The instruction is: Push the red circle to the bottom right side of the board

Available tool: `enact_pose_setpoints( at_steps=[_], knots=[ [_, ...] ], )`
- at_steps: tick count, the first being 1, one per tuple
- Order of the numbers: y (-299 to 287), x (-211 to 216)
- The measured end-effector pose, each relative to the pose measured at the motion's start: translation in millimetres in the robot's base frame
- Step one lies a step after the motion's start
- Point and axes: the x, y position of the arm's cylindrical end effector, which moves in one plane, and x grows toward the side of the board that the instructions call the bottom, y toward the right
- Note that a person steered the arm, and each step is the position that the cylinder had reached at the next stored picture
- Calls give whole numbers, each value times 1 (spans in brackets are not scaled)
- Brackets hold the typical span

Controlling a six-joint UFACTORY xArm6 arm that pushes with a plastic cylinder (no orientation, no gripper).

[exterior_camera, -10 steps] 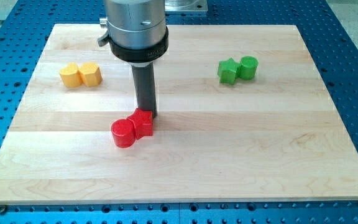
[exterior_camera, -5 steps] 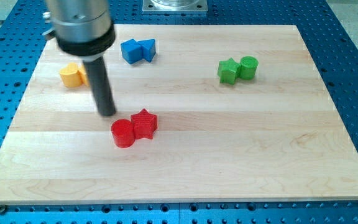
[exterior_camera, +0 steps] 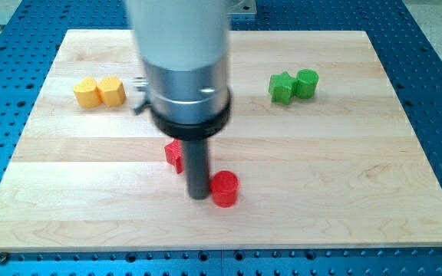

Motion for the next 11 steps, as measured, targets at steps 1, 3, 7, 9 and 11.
enact_pose_setpoints(
  at_steps=[1,3,7,9,11],
  knots=[
    [-1,-1],
    [-27,-2],
    [15,19],
    [42,7],
    [108,-8]
  ],
)
